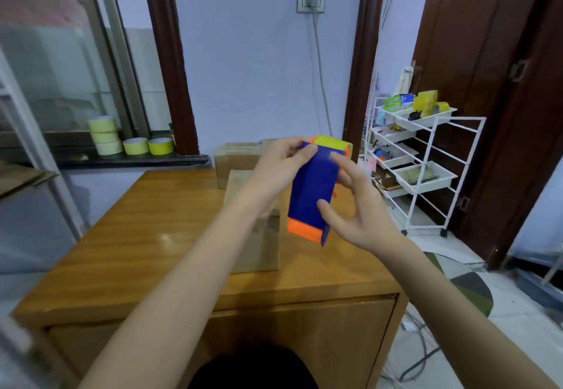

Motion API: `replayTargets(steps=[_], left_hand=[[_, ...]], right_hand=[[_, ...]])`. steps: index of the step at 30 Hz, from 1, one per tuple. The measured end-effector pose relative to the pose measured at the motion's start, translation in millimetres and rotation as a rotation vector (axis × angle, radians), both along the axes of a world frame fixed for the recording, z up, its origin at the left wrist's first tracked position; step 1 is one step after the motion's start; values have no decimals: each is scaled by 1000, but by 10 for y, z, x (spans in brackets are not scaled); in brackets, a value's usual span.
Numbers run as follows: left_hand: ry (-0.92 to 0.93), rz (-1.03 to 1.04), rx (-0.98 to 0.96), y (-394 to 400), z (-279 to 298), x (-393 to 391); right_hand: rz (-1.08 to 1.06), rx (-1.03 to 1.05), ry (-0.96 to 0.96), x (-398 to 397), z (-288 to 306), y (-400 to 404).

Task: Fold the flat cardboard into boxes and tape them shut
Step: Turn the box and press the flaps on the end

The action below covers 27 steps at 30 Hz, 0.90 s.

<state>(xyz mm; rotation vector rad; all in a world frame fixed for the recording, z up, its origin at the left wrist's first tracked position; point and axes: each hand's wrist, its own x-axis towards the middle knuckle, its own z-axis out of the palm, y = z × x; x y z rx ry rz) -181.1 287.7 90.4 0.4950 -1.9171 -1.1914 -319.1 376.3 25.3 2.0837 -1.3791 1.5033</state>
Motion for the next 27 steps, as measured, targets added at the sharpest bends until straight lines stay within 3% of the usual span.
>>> replayTargets(steps=[4, 10, 16, 19, 22, 27], left_hand=[[10, -52, 102, -53, 101, 207], [-73, -1, 159, -150, 190, 448], [-86, 248, 216, -269, -53, 868], [-123, 257, 352, -252, -394, 950], [-25, 177, 565, -176, -574, 910], [176, 153, 759, -64, -641, 773]], right_hand=[[45, 5, 234, 219, 105, -99], [-5, 85, 241, 443, 64, -298], [-4, 31, -309, 544, 84, -354], [9, -15, -391, 605, 121, -375], [32, -36, -437, 715, 111, -412], [42, -102, -524, 881, 77, -475]])
